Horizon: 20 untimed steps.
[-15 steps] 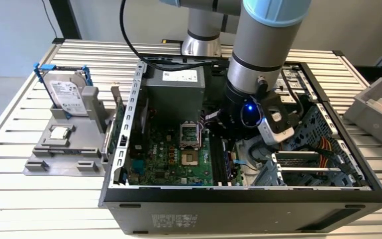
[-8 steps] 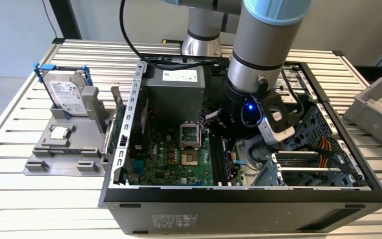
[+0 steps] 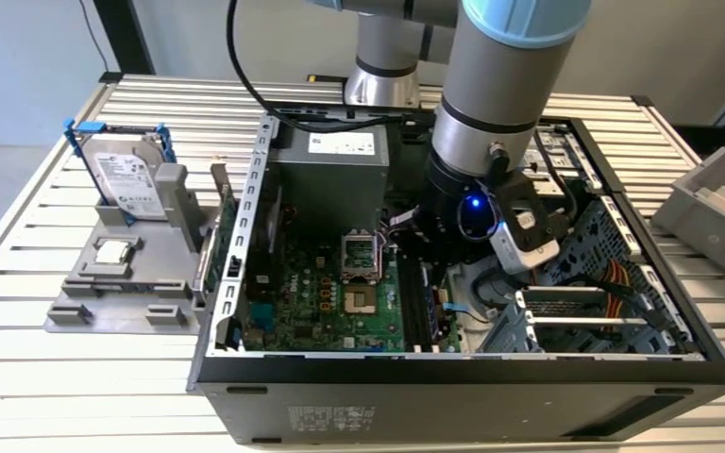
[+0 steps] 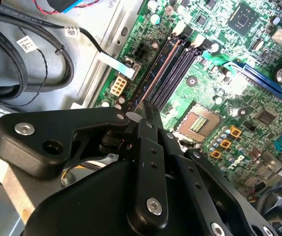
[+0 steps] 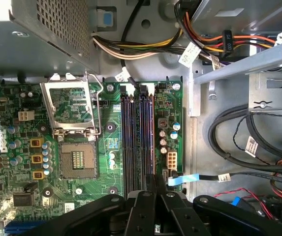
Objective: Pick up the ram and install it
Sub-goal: 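Press down the ram until it locks into place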
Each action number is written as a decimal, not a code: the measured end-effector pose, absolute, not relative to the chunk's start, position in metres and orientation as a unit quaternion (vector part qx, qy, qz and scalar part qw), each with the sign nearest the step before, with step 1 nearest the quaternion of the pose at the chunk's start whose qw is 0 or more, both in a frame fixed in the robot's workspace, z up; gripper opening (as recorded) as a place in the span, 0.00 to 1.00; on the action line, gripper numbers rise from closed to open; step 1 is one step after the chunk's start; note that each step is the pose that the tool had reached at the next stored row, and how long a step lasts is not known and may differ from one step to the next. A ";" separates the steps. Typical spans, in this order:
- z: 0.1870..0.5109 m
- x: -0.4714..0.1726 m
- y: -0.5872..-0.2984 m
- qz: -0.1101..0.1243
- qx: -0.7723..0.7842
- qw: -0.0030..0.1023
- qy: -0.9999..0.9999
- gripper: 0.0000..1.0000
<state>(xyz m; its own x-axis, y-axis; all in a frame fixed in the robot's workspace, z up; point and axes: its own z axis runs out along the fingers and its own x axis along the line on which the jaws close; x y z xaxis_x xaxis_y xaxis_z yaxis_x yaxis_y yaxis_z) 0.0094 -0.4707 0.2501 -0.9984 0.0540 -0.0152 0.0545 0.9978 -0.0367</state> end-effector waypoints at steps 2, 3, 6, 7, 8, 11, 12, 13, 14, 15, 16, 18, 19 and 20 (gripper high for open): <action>0.250 0.010 -0.471 -0.011 0.025 0.007 1.000 0.00; 0.251 0.009 -0.471 -0.009 0.024 0.007 1.000 0.00; 0.251 0.010 -0.471 -0.009 0.004 0.007 1.000 0.00; 0.252 0.010 -0.471 -0.009 -0.005 0.007 1.000 0.00; 0.252 0.010 -0.471 -0.009 -0.012 0.007 1.000 0.00; 0.252 0.010 -0.471 -0.009 -0.032 0.007 0.999 0.00; 0.253 0.010 -0.471 -0.008 -0.038 0.007 0.999 0.00; 0.253 0.010 -0.471 -0.008 -0.044 0.008 0.999 0.00; 0.253 0.011 -0.471 -0.008 -0.049 0.008 0.999 0.00; 0.253 0.011 -0.471 -0.008 -0.055 0.008 0.998 0.00; 0.254 0.011 -0.471 -0.007 -0.060 0.008 0.998 0.00; 0.254 0.012 -0.471 -0.006 -0.070 0.008 0.998 0.00; 0.254 0.012 -0.471 -0.006 -0.075 0.008 0.997 0.00; 0.254 0.012 -0.471 -0.005 -0.080 0.008 0.997 0.00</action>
